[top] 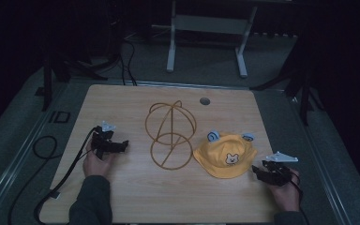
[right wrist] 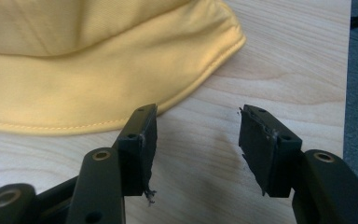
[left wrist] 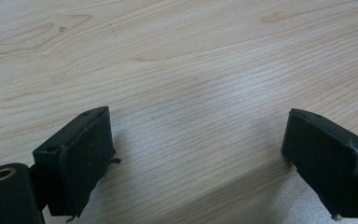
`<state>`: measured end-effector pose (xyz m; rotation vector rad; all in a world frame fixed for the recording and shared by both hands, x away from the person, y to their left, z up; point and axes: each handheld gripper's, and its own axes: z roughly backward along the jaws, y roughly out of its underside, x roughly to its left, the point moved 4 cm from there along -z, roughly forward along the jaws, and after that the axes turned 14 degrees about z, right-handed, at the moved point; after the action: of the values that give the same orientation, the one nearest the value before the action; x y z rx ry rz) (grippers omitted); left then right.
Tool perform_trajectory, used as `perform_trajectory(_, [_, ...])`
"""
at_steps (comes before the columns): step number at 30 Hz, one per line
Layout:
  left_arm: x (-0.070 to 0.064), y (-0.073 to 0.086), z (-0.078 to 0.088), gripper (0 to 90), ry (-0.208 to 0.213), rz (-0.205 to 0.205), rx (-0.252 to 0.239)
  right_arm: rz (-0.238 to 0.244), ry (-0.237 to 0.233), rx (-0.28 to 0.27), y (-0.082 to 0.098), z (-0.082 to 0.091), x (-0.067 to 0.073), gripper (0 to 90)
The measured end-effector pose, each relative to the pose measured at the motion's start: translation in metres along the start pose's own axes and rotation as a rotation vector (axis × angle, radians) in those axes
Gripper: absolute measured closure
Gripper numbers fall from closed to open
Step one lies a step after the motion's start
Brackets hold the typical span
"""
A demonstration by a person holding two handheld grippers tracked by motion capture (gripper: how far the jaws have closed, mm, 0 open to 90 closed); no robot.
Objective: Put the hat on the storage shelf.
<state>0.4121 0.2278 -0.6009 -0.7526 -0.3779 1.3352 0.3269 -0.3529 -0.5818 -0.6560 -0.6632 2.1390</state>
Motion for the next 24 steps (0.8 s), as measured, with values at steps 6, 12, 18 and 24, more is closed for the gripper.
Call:
perform_trajectory(6, [0.000, 0.000, 0.000, 9.1, -0.001, 0.002, -0.001, 0.064, -0.022, 0.003, -0.012, 0.016, -0.002, 48.0])
perform_trajectory(12, [0.000, 0.000, 0.000, 9.1, -0.001, 0.001, -0.001, 0.095, -0.062, 0.013, -0.024, 0.028, 0.001, 47.9])
perform_trajectory(18, [0.000, 0.000, 0.000, 9.1, -0.001, 0.002, -0.001, 0.157, -0.104, 0.030, -0.038, 0.041, 0.007, 47.8])
perform_trajectory(24, [0.000, 0.000, 0.000, 9.1, 0.000, 0.005, -0.003, 0.231, -0.158, 0.059, -0.049, 0.049, 0.010, 48.6])
